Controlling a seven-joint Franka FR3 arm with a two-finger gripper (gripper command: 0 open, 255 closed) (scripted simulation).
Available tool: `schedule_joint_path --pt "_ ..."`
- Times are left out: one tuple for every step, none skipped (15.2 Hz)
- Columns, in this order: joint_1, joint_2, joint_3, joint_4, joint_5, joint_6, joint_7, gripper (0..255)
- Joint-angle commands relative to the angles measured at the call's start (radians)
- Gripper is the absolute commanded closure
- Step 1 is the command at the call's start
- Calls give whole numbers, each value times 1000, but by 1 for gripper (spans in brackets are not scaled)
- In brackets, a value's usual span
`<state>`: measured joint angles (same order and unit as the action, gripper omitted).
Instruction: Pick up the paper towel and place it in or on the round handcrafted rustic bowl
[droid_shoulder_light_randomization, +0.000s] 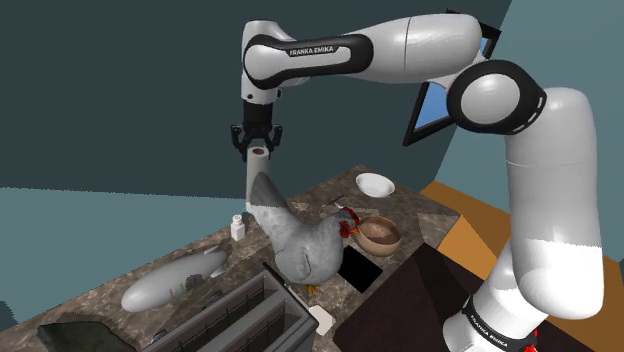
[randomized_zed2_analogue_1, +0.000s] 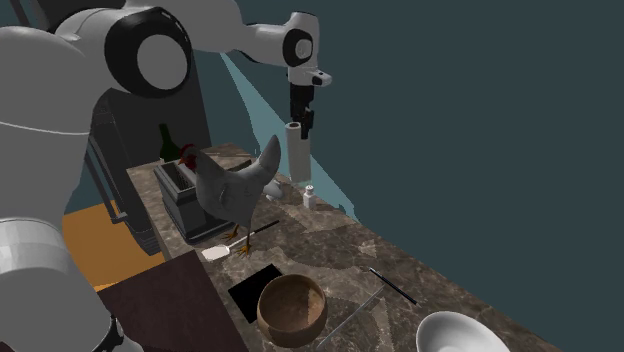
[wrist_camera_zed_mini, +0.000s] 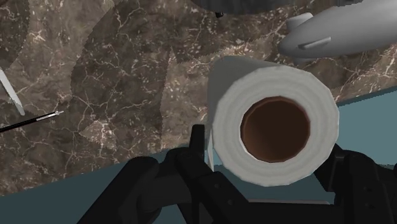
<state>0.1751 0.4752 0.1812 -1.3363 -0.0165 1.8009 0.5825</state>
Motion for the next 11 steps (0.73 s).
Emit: schedule_joint_path --pt "-25 -75 -2 -99 13 23 -24 255" --pt "-39 -113 -4 -150 20 36 -40 255" --pt "-53 -150 -7 -198 27 46 -56 255" --pt "-66 -186 -10 -243 35 55 -72 255" --pt "-78 -221 -14 -286 42 62 -89 255" --pt "-90 -255 -19 -327 48 69 -106 255" --pt "-102 -288 -24 -365 55 74 -124 255" --pt "-113 -321 -30 -402 61 78 -142 255" --pt "-124 -352 -36 -437 66 81 -161 255" --pt "-134 -383 -43 -471 71 82 -179 255" --pt "-144 -413 -51 -502 76 83 -198 255"
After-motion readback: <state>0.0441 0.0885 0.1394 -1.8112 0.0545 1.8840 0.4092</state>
